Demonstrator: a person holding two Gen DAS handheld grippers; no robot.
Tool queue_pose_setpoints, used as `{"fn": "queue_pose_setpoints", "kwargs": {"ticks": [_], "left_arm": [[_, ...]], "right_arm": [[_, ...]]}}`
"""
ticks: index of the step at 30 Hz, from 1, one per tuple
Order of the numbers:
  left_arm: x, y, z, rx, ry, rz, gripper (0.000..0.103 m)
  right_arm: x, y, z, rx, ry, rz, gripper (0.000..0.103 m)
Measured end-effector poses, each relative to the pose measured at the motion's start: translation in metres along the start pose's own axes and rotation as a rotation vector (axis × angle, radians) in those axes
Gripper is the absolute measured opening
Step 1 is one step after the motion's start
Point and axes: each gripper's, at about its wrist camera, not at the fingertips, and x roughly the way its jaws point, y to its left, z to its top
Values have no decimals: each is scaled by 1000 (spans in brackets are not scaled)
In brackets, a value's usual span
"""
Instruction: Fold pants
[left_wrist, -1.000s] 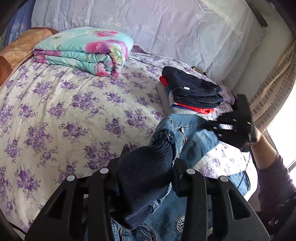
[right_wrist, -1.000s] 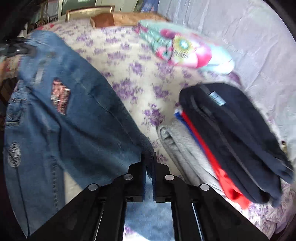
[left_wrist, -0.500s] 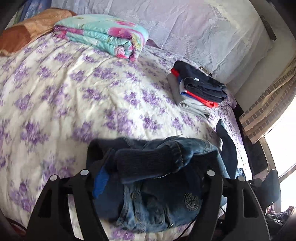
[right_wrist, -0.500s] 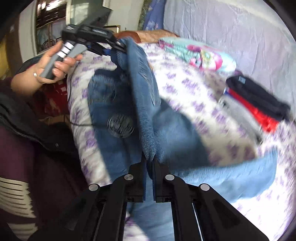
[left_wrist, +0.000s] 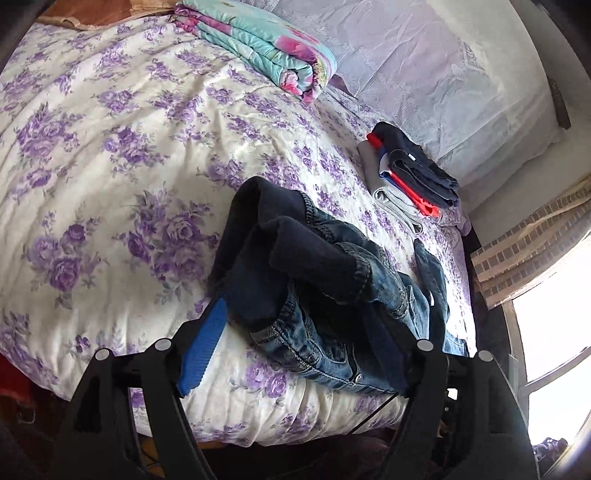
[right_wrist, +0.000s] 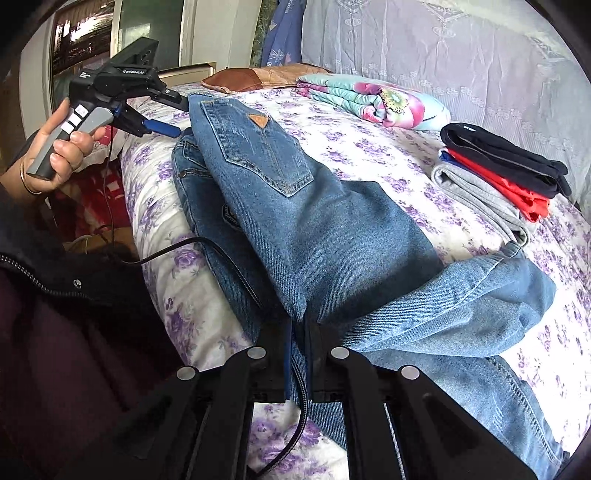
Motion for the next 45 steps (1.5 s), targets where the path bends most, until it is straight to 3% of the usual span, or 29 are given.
{"fn": "queue_pose_setpoints", "kwargs": {"ticks": [2,5,8,12,15,18,20,22,25,26,27,29,31,32,35,37,39,40,42,43,45], "left_arm": [[6,-6,2,-20,0,-17,74],[3,-27,18,2,-67,-4,74],[-3,-47,29,95,-120,100,76],[1,-20,6,92,-8,273,80],[-16,10,-14,25,36,349,78],[-58,3,-15,-2,-61,332,77],[-77,-29,-7,72,-131,310,78],[-75,-69,0,176,-170,266,79],[-33,-116,10,290,-173,214,81],[-12,-123,12,305,-157,212,81],[15,-123,12,313,-122,247,81],[64,-105,2,302,-21,305,81],[89,-89,-17,323,-6,377,82],[87,-92,-29,379,-42,398,83],[80,-92,-46,406,-64,406,83],[76,-90,-47,396,-70,391,83],[76,-90,-45,388,-72,386,83],[76,-90,-44,389,-72,386,83],[76,-91,-45,397,-70,378,83],[75,-90,-44,398,-71,369,83],[74,-88,-44,397,-72,354,83]], "right_arm": [[2,2,-1,-2,0,1,6],[2,5,0,-2,-11,3,6],[0,8,4,1,-15,3,7],[8,17,1,-28,28,-5,13],[11,19,1,-44,40,-9,14],[12,21,2,-54,48,-11,14],[13,21,1,-50,47,-10,15],[10,19,2,-24,39,-4,16],[-4,2,10,107,16,17,24],[-13,-7,16,159,1,-11,40],[-25,-19,24,224,-30,-46,49],[-54,-48,39,359,-130,-137,78],[-71,-75,55,471,-172,-274,97],[-69,-87,64,515,-147,-358,100],[-26,-115,92,537,20,-558,100],[12,-125,100,550,122,-647,100],[52,-127,97,469,255,-786,98],[68,-130,89,434,322,-827,91],[82,-139,59,434,439,-790,35],[77,-145,44,471,451,-751,12],[45,-149,20,511,388,-771,10]]}}
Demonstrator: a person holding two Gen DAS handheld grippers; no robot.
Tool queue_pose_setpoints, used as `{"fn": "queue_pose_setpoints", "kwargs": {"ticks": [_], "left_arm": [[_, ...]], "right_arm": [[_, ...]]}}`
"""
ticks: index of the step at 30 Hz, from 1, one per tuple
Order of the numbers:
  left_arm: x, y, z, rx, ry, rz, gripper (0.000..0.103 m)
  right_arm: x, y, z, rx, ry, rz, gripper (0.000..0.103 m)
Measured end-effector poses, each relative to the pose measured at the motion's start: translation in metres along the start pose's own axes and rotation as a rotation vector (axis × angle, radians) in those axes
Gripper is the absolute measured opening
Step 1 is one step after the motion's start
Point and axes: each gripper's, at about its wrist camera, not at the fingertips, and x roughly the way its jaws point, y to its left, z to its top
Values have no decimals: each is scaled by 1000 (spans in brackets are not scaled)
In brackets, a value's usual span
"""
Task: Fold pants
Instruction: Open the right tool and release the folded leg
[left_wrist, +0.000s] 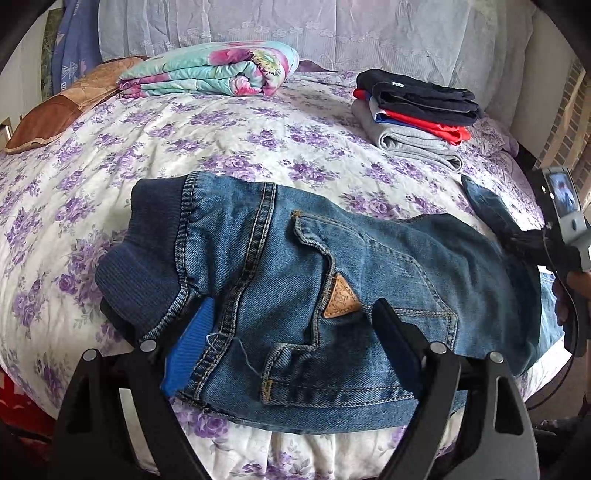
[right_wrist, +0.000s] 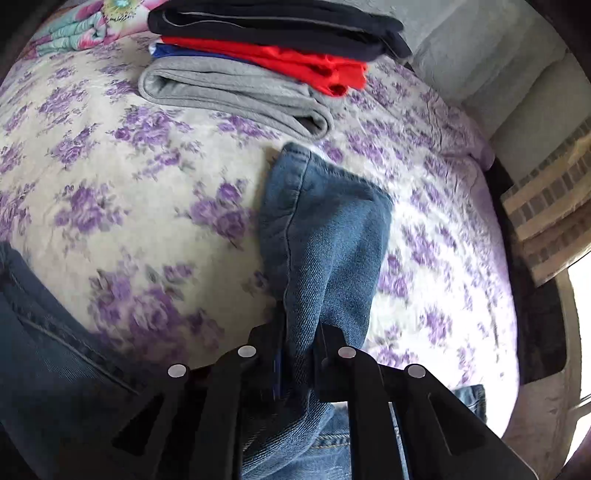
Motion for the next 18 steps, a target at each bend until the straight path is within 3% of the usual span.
{"fn": "queue_pose_setpoints", "kwargs": {"ticks": [1,3,6,9,11,12,13,14,15,16,18], "left_arm": [[0,0,0,-1,-2,-5,83],[-1,2,0,-6,-4,-17,83],[-2,3,1,-12,-5,-42,83],[-1,3,1,-10,-2,-41,85],[1,0,2,0,5,-32,88],[1,-2,3,5,9,-25,88],[1,-2,3,8,13,-22,88],[1,-2,3,5,16,-24,88],[1,-1,4,0,18,-29,88],[0,1,5,-9,18,-38,88],[0,3,5,-21,15,-48,88]], "right_arm": [[-9,-21,-13,66,-33,18,9],[-43,-69,-51,269,-182,112,8],[-60,-111,-130,575,-350,300,12],[-16,-107,-178,670,-260,361,19],[-10,-111,-195,737,-296,447,23],[-14,-115,-197,744,-301,445,28],[-19,-120,-197,745,-310,420,41],[-26,-125,-198,750,-324,401,63],[-34,-132,-202,769,-339,380,72],[-40,-140,-206,797,-344,356,78],[-44,-157,-211,839,-317,293,79]]}}
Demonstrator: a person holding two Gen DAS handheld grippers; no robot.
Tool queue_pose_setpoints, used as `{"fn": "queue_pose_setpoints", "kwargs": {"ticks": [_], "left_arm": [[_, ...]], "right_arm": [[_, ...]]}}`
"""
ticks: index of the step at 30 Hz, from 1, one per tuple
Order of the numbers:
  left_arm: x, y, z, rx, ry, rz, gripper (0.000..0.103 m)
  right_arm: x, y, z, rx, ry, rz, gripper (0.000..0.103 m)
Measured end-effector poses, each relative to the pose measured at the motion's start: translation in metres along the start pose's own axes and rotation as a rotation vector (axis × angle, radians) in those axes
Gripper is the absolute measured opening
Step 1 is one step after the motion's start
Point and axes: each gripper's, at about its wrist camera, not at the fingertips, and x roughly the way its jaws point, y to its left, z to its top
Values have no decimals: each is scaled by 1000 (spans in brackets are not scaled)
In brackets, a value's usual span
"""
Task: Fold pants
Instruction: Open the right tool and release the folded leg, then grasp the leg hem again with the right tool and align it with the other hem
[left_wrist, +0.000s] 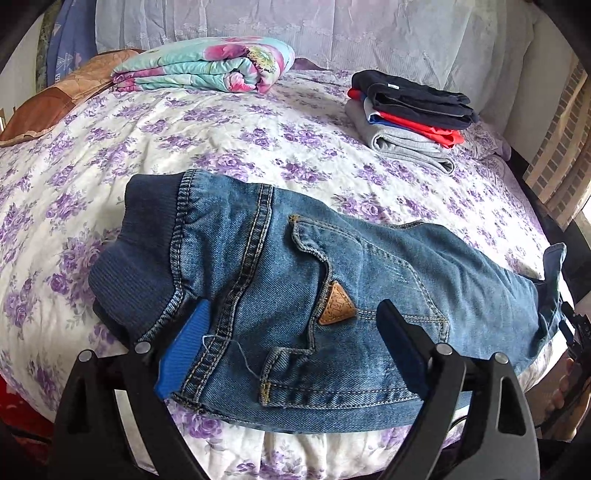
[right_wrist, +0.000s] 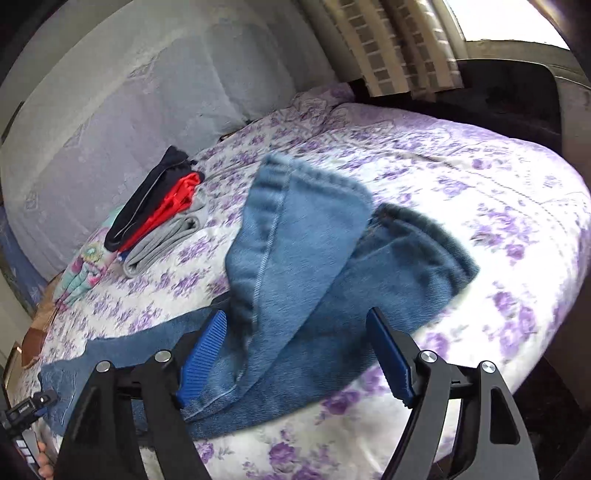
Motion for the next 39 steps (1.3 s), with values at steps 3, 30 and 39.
{"fn": "queue_pose_setpoints", "kwargs": {"ticks": [3,30,39], "left_arm": [[1,-2,-1,2,-3,11,88],[-1,-1,-2,-4,-28,-1,90],[-4,-3,-3,2,-15,15,90]], "right_arm": [[-8,12,24,-136,-55,-129,80],[67,-67,38,25,170,222,13],[-7,-76,45,-28,-26,16,54]]}}
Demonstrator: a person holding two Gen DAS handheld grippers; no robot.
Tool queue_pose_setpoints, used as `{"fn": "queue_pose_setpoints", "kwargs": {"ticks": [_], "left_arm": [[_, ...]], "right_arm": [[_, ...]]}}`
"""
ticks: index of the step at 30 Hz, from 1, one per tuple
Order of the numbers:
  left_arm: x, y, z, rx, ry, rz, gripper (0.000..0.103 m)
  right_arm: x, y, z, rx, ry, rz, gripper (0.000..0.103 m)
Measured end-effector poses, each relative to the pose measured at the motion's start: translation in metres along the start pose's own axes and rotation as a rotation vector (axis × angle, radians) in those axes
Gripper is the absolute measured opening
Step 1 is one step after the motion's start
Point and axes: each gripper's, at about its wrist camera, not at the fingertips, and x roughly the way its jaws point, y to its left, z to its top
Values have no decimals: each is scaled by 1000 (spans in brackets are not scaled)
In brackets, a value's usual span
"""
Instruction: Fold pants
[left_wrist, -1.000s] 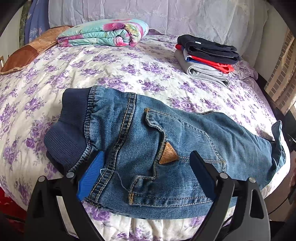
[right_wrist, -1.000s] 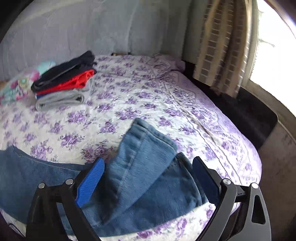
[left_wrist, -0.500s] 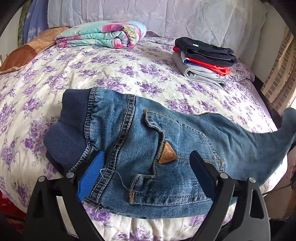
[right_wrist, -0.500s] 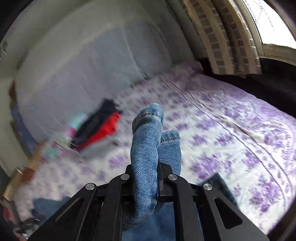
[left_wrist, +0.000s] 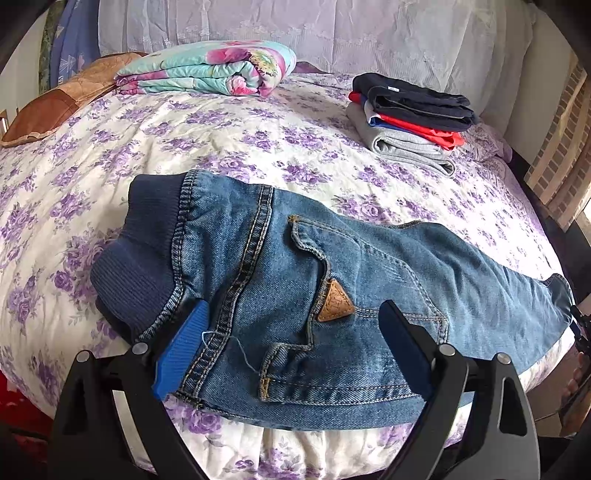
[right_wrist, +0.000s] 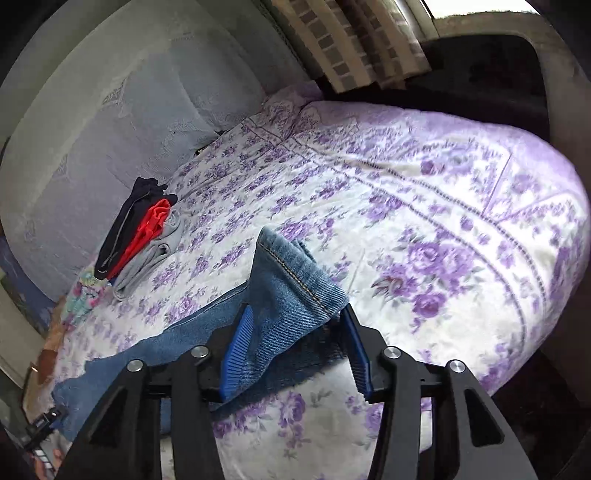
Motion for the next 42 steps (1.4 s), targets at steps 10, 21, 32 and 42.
{"fn": "queue_pose_setpoints", "kwargs": {"ticks": [10,21,32,42], "left_arm": [[1,2,-7,21,36,9,89],[-31,-41,-5,179,-76,-6,91],[16,-38,-13,159,11,38,92],[18,-35,-14,162,15,24,94]], "right_arm": [[85,24,6,-23,325,42,50],[91,271,29,-341,604,735,86],[209,397,-67,-434,1209,762,53],[235,386,-74,-298,1113,789,13]]}}
